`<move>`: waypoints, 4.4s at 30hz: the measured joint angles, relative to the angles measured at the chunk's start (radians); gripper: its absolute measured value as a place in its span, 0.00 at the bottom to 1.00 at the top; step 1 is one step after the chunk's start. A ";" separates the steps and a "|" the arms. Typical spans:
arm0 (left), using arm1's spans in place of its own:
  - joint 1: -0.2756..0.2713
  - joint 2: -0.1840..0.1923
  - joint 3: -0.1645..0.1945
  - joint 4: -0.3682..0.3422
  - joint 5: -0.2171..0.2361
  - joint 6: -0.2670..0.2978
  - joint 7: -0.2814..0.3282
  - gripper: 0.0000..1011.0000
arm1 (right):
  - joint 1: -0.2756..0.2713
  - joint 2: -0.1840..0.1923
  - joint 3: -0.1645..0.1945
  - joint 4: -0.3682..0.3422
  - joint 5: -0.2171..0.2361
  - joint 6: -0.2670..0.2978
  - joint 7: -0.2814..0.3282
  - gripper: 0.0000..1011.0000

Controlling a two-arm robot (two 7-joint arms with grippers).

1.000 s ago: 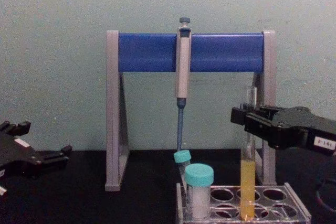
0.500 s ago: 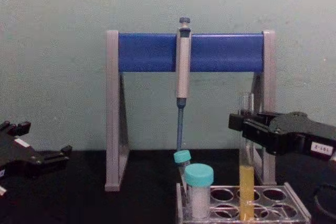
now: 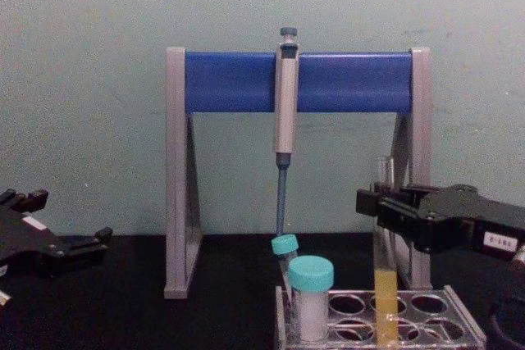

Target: Pick up the test tube from the test tube rack, shake it, then place it back into the test tube rack.

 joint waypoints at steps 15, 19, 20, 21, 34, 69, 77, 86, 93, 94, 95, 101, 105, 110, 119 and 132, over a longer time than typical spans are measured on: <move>0.000 0.000 0.000 0.000 0.000 0.000 0.000 0.99 | 0.000 0.003 -0.003 0.001 -0.009 0.010 -0.007 0.23; 0.000 0.000 0.000 0.000 0.000 0.000 0.000 0.99 | 0.000 0.003 -0.004 0.000 -0.012 0.014 -0.009 0.23; 0.000 0.000 0.000 0.000 0.000 0.000 0.000 0.99 | 0.000 0.003 -0.004 0.000 -0.012 0.015 -0.009 0.23; 0.000 0.000 0.000 0.000 0.000 0.000 0.000 0.99 | 0.000 0.003 -0.004 0.000 -0.012 0.016 -0.009 0.23; 0.000 0.000 0.000 0.000 0.000 0.000 0.000 0.99 | -0.001 0.003 -0.003 0.001 -0.015 0.018 -0.015 0.23; 0.000 0.000 0.000 0.000 0.000 0.000 0.000 0.99 | 0.000 0.002 -0.003 0.002 -0.017 0.019 -0.016 0.47; 0.000 0.000 0.000 0.000 0.000 0.000 0.000 0.99 | 0.000 0.002 -0.003 0.002 -0.017 0.019 -0.016 0.74; 0.000 0.000 0.000 0.000 0.000 0.000 0.000 0.99 | 0.000 0.002 -0.003 0.002 -0.017 0.019 -0.015 0.96; 0.000 0.000 0.000 0.000 0.000 0.000 0.000 0.99 | -0.001 0.002 -0.003 0.002 -0.017 0.019 -0.016 0.99; 0.000 0.000 0.000 0.000 0.000 0.000 0.000 0.99 | -0.001 0.002 -0.003 0.002 -0.017 0.019 -0.016 0.99; 0.000 0.000 0.000 0.000 0.000 0.000 0.000 0.99 | 0.000 0.002 -0.003 0.002 -0.017 0.019 -0.016 0.99; 0.000 0.000 0.000 0.000 0.000 0.000 0.000 0.99 | -0.017 -0.002 0.018 -0.015 -0.016 -0.026 -0.027 0.99; 0.000 0.000 0.000 0.000 0.000 0.000 0.000 0.99 | -0.042 -0.011 0.052 -0.040 -0.004 -0.085 -0.042 0.99; 0.000 0.000 0.000 0.000 0.000 0.000 0.000 0.99 | -0.085 -0.027 0.121 -0.093 -0.014 -0.146 -0.130 0.99; 0.000 0.000 0.000 0.000 0.000 0.000 0.000 0.99 | -0.150 -0.052 0.203 -0.169 -0.196 -0.101 -0.426 0.99; 0.000 0.000 0.000 0.000 0.000 0.000 0.000 0.99 | -0.187 -0.101 0.214 -0.136 -0.336 0.151 -0.594 0.99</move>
